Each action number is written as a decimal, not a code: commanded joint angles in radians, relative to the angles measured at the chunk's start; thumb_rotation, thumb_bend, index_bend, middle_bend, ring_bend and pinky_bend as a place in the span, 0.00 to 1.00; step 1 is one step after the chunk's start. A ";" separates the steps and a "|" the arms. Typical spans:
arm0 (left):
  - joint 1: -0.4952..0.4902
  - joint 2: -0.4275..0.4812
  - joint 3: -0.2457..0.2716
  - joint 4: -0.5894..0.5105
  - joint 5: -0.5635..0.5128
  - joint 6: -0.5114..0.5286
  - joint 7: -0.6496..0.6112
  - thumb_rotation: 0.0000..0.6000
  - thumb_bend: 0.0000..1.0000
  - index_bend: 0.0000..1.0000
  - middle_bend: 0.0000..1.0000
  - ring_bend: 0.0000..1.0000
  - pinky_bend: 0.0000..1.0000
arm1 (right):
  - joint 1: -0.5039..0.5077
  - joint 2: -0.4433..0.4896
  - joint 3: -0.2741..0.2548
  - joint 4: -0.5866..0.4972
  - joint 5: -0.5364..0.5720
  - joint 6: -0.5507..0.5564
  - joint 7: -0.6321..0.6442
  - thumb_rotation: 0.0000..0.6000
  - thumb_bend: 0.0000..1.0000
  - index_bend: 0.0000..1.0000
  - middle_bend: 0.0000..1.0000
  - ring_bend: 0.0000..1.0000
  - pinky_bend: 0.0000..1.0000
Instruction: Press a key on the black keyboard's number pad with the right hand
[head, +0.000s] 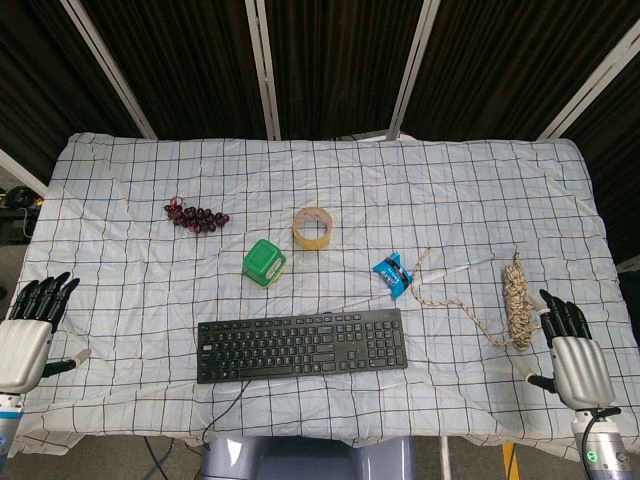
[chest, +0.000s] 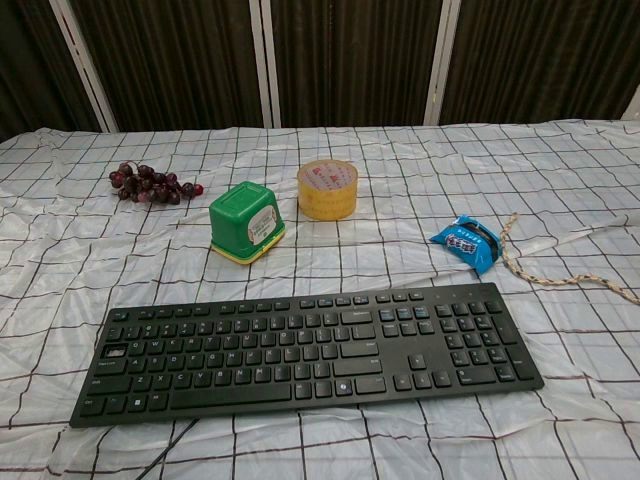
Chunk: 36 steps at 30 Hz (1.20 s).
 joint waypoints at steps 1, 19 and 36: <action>-0.001 0.000 0.000 0.000 -0.001 -0.002 -0.001 1.00 0.04 0.00 0.00 0.00 0.00 | 0.000 0.002 0.000 -0.002 0.002 -0.001 -0.001 1.00 0.22 0.00 0.00 0.00 0.00; -0.007 0.000 0.003 -0.005 0.012 -0.004 0.010 1.00 0.04 0.00 0.00 0.00 0.00 | -0.001 0.025 -0.015 -0.028 -0.020 -0.008 0.001 1.00 0.22 0.00 0.00 0.00 0.00; -0.003 0.000 0.002 -0.017 0.002 -0.003 0.026 1.00 0.04 0.00 0.00 0.00 0.00 | 0.060 0.067 -0.050 -0.085 -0.142 -0.080 0.055 1.00 0.22 0.04 0.31 0.29 0.38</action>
